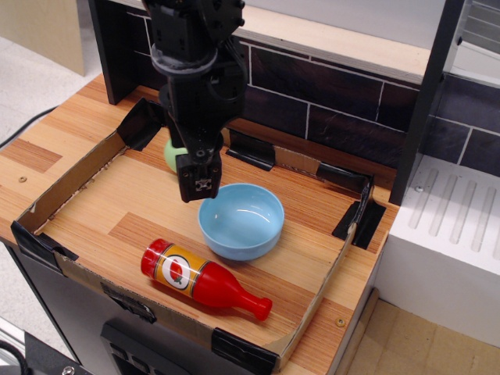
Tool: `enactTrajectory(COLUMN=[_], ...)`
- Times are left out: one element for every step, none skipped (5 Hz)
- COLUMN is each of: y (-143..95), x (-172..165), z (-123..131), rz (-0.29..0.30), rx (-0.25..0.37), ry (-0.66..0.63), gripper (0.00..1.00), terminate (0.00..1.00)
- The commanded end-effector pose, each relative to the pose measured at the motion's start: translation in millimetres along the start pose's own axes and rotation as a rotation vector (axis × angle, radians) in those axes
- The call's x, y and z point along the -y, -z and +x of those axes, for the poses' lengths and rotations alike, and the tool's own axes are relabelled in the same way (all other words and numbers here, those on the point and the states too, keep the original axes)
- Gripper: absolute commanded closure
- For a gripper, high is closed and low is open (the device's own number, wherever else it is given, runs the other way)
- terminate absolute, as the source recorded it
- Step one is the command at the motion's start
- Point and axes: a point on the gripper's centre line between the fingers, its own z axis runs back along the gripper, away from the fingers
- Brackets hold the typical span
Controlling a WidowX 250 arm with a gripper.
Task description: Upright hot sauce bottle
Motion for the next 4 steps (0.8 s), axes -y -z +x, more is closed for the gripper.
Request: enactTrajectory(y=[-15, -5, 4, 10], x=[21, 35, 51, 64], z=[-2, 2, 1, 4], rz=[-0.037, -0.056, -0.083, -0.077], rx=[0.139, 0.11, 0.1, 0.085], ry=[0.381, 0.403, 0.441, 0.473], gripper=[0.0, 0.0, 0.0, 0.0], terminate=[0.0, 0.0, 0.0, 0.0])
